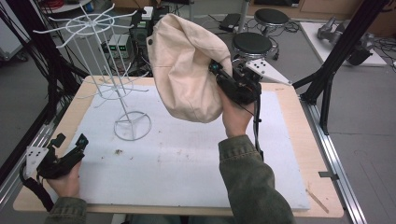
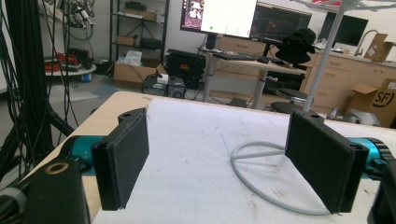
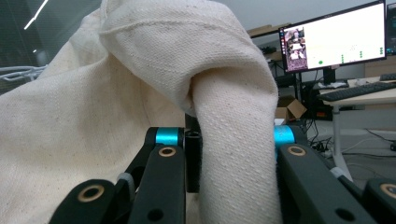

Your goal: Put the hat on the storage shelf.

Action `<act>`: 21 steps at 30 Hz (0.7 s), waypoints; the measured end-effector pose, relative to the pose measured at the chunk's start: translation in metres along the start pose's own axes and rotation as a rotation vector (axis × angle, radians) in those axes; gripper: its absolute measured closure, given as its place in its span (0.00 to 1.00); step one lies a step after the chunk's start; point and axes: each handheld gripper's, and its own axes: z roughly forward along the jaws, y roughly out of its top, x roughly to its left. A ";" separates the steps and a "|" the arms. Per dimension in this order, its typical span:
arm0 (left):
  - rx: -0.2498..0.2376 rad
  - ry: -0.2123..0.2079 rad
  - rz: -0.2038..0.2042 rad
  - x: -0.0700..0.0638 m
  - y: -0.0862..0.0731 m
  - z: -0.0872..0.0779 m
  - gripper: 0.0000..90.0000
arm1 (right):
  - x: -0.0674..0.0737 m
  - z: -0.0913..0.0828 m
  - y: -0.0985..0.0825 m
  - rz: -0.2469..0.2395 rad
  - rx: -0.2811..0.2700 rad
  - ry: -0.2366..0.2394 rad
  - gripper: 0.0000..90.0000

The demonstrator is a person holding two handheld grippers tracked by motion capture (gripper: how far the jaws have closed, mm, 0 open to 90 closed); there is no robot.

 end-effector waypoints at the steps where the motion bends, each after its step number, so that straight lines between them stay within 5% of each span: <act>1: 0.000 0.000 0.000 0.000 0.000 0.000 0.24 | 0.001 0.001 0.001 -0.003 -0.002 0.003 0.83; 21: -0.003 -0.002 -0.013 0.001 0.000 0.000 0.24 | 0.043 0.029 0.034 -0.059 -0.053 0.072 0.82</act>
